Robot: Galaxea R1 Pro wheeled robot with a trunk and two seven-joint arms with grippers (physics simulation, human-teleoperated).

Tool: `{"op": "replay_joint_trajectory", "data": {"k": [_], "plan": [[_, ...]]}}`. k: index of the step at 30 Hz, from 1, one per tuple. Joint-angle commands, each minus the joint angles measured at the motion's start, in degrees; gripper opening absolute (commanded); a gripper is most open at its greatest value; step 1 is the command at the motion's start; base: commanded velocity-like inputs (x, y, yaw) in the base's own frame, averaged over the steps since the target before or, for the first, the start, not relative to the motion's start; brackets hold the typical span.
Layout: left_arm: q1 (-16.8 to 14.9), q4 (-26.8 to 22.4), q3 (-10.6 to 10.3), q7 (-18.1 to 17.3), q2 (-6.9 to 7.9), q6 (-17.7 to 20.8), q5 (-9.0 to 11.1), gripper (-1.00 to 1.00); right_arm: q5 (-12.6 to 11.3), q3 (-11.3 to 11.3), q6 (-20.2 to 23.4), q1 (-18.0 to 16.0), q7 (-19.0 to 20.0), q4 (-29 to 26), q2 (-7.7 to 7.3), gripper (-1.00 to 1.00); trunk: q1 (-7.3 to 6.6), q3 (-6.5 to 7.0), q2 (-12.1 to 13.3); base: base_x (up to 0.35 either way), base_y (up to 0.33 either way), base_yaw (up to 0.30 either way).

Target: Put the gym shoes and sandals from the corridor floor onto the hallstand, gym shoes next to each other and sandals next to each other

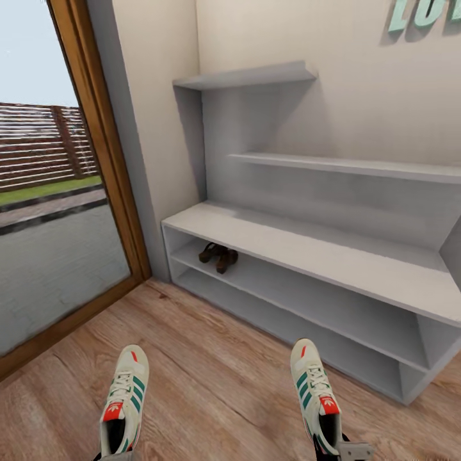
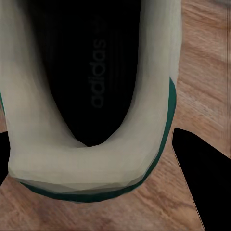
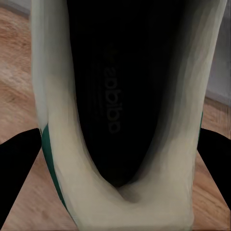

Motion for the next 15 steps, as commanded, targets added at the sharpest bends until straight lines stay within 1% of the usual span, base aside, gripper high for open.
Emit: {"op": "replay_joint_trajectory", "data": {"k": [1, 15], "plan": [[0.0, 0.0, 0.2, -0.1, -0.02, -0.2, -0.2, -1.0, 0.6, -0.4, -0.2, 0.0, 0.0, 0.1, 0.05, -1.0, -0.01, -0.05, 0.0, 0.0, 0.0, -0.195], [0.0, 0.1, 0.2, -0.1, -0.02, -0.1, -0.2, -1.0, 0.6, -0.4, -0.2, -0.1, 0.0, 0.1, 0.05, -1.0, -0.01, -0.05, 0.0, 0.0, 0.0, -0.195]]}}
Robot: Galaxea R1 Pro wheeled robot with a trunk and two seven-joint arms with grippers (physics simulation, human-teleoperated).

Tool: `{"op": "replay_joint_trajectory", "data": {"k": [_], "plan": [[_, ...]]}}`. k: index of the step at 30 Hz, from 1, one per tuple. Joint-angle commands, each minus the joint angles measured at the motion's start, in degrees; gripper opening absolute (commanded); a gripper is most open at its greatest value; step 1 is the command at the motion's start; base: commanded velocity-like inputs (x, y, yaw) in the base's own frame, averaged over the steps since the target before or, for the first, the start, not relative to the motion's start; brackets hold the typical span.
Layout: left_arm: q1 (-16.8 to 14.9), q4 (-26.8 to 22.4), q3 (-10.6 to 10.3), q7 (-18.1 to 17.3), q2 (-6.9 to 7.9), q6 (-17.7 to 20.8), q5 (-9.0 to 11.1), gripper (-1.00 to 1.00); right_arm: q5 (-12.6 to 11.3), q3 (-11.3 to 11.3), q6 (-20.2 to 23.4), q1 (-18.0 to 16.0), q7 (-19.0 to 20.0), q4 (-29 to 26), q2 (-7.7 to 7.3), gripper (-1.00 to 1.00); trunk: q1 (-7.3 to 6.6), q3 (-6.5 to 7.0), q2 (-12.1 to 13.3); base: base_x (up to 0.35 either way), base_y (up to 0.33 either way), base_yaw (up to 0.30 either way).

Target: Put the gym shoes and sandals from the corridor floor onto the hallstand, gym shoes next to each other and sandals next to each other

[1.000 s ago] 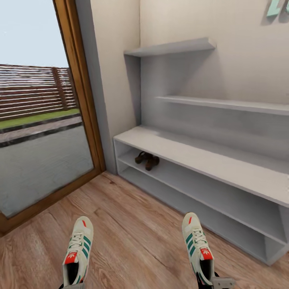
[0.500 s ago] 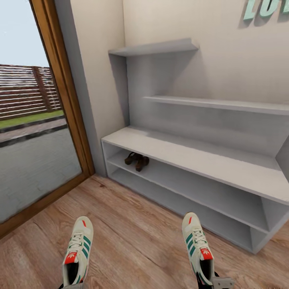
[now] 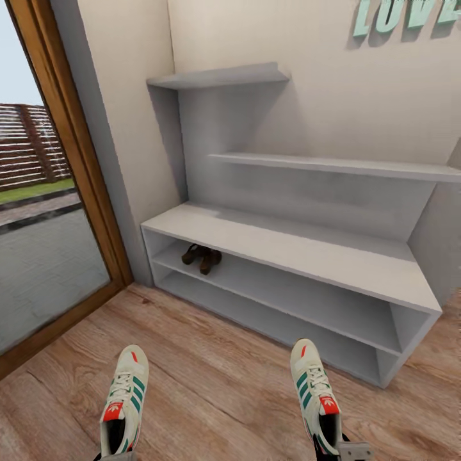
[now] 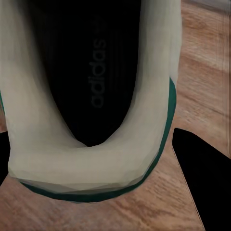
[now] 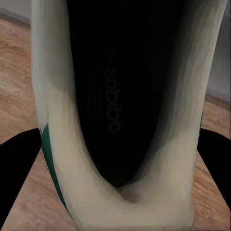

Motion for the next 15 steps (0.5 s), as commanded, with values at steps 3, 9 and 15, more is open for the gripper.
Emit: {"op": "replay_joint_trajectory", "data": {"k": [3, 9, 15], "plan": [[0.0, 0.0, 0.2, -0.1, -0.02, -0.2, -0.2, -1.0, 0.6, -0.4, -0.2, 0.0, 0.0, 0.1, 0.05, -1.0, -0.01, -0.05, 0.0, 0.0, 0.0, -0.195], [0.0, 0.0, 0.2, -0.1, -0.02, -0.2, -0.2, -1.0, 0.6, -0.4, -0.2, 0.0, 0.0, 0.0, 0.05, -1.0, -0.01, -0.05, 0.0, 0.0, 0.0, -0.195], [0.0, 0.0, 0.2, -0.1, -0.02, -0.2, -0.2, -1.0, 0.6, -0.4, -0.2, -0.1, 0.0, 0.1, 0.05, -1.0, -0.01, -0.05, 0.0, 0.0, 0.0, -0.195]]}}
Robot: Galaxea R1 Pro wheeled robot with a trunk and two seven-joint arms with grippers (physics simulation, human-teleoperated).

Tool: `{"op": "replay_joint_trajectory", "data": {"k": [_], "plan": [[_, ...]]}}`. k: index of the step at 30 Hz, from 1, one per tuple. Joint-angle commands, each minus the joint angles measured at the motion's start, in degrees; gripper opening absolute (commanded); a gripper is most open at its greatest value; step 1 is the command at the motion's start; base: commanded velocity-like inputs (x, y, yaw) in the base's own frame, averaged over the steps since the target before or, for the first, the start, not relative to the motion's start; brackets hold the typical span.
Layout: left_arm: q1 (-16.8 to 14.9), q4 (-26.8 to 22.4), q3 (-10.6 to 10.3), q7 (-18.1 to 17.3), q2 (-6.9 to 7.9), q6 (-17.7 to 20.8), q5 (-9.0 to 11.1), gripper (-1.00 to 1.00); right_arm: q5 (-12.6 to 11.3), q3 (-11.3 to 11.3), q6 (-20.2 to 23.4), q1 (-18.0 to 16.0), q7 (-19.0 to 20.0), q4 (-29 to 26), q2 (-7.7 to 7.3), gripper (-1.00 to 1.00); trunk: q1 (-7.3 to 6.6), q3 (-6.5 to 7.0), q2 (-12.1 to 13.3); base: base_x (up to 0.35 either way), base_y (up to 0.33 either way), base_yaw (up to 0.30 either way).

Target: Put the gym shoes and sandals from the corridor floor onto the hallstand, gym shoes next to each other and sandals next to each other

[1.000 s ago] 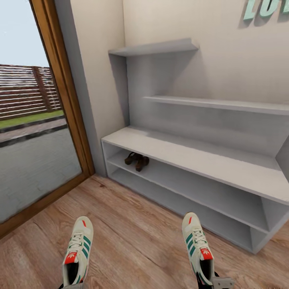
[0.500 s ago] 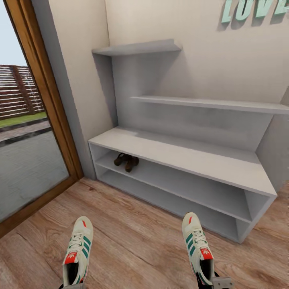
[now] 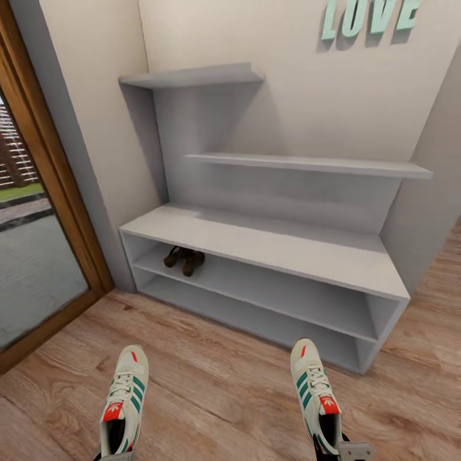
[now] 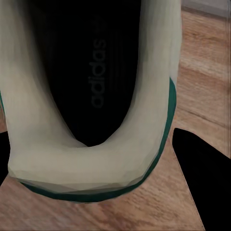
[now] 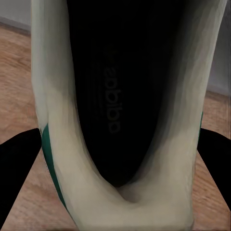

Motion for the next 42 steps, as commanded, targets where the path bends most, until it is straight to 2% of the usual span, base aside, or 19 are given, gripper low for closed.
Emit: {"op": "replay_joint_trajectory", "data": {"k": [1, 25, 42], "plan": [[0.0, 0.0, 0.2, -0.1, -0.02, -0.2, -0.2, -1.0, 0.6, -0.4, -0.2, 0.0, 0.0, 0.1, 0.05, -1.0, -0.01, -0.05, 0.0, 0.0, 0.0, -0.195], [0.0, 0.0, 0.2, -0.1, -0.02, -0.3, -0.2, -1.0, 0.6, -0.4, -0.2, 0.0, 0.0, 0.0, 0.05, -1.0, -0.01, -0.05, 0.0, -0.015, 0.008, -0.195], [0.0, 0.0, 0.2, -0.1, -0.02, -0.3, -0.2, -1.0, 0.6, -0.4, -0.2, 0.0, 0.0, 0.1, 0.05, -1.0, -0.01, -0.05, 0.0, -0.152, 0.248, -0.195]]}}
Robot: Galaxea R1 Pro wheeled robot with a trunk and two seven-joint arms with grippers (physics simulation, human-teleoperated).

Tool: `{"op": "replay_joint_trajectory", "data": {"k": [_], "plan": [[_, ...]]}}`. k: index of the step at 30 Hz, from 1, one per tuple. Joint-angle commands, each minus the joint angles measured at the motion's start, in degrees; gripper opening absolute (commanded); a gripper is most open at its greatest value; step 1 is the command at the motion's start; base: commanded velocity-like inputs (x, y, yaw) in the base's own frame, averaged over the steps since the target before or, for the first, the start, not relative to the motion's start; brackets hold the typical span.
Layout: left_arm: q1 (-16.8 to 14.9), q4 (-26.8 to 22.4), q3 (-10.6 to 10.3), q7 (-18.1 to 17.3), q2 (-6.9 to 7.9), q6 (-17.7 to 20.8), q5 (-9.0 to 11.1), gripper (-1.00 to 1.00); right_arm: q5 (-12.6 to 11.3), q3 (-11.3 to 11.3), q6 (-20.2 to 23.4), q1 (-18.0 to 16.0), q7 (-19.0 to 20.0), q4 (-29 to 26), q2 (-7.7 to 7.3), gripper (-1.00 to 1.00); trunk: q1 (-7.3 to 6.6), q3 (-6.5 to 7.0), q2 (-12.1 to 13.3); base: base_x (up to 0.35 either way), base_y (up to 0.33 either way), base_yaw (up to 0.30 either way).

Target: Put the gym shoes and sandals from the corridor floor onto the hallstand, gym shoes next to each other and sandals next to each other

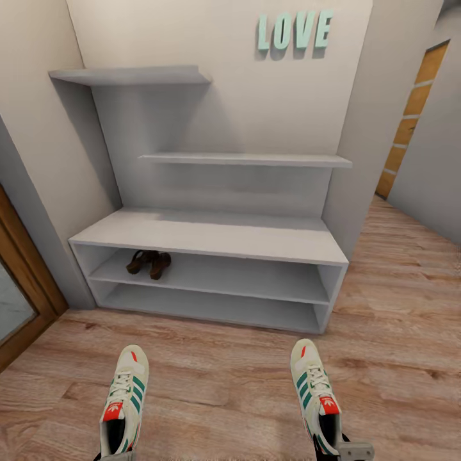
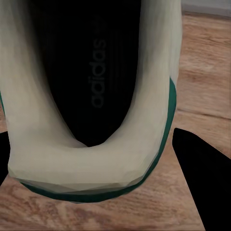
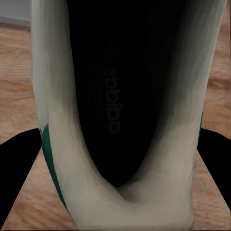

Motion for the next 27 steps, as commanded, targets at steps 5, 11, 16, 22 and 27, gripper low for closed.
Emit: {"op": "replay_joint_trajectory", "data": {"k": [5, 11, 16, 22, 27], "plan": [[0.0, 0.0, 0.2, -0.1, -0.02, -0.2, -0.2, -1.0, 0.6, -0.4, -0.2, 0.0, 0.0, 0.0, 0.05, -1.0, -0.02, -0.05, 0.0, -0.102, 0.231, -0.192], [0.0, 0.0, 0.2, -0.1, -0.02, -0.2, -0.2, -1.0, 0.6, -0.4, -0.2, -0.1, 0.0, 0.0, 0.05, -1.0, -0.02, -0.05, 0.0, -0.011, 0.028, -0.189], [0.0, 0.0, 0.2, -0.1, -0.02, -0.2, -0.2, -1.0, 0.6, -0.4, -0.2, -0.1, 0.0, 0.0, 0.05, -1.0, -0.02, -0.05, 0.0, -0.072, 0.01, -0.183], [0.0, 0.0, 0.2, -0.1, -0.02, -0.2, -0.2, -1.0, 0.6, -0.4, -0.2, 0.0, 0.0, 0.0, 0.05, -1.0, -0.02, -0.05, 0.0, -0.21, 0.06, -0.113], [0.0, 0.0, 0.2, -0.2, -0.02, -0.2, -0.2, -1.0, 0.6, -0.3, -0.2, 0.0, 0.1, -0.1, 0.08, -1.0, -0.02, -0.05, 0.0, -0.058, 0.017, -0.021]]}}
